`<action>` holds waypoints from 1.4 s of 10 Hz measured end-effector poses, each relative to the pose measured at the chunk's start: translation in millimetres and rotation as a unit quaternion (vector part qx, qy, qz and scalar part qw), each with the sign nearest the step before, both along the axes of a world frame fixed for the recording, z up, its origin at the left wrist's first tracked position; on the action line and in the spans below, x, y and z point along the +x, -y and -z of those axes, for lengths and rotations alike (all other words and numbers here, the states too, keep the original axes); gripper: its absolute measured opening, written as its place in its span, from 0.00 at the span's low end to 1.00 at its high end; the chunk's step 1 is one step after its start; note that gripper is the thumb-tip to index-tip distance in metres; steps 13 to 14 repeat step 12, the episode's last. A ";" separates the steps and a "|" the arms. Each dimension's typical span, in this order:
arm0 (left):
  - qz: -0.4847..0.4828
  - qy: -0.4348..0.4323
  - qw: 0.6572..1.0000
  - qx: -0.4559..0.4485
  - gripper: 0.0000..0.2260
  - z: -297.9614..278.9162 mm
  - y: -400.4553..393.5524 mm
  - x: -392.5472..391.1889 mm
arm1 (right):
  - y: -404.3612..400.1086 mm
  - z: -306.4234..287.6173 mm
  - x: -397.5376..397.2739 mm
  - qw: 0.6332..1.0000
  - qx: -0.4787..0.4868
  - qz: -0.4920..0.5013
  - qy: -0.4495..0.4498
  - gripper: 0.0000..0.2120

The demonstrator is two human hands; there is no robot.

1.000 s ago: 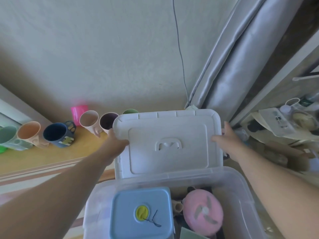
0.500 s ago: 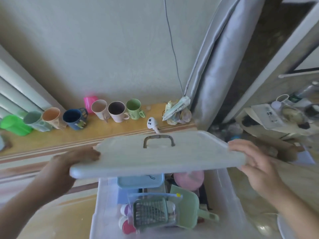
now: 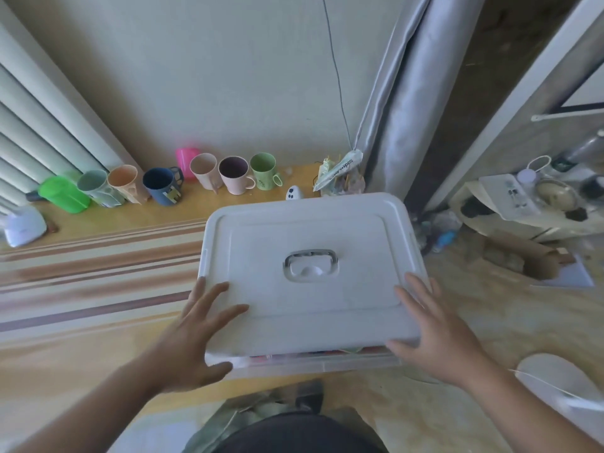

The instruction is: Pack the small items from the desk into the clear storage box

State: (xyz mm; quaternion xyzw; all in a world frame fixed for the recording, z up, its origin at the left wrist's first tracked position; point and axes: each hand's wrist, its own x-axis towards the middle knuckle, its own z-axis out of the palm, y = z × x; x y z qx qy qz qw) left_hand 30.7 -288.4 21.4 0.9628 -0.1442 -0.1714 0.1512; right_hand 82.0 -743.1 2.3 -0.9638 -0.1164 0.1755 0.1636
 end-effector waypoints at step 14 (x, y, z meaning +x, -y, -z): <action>-0.012 0.037 0.997 -0.069 0.13 -99.2 -56.1 83.8 | -118.8 -142.6 39.9 0.998 0.044 0.025 0.044 0.27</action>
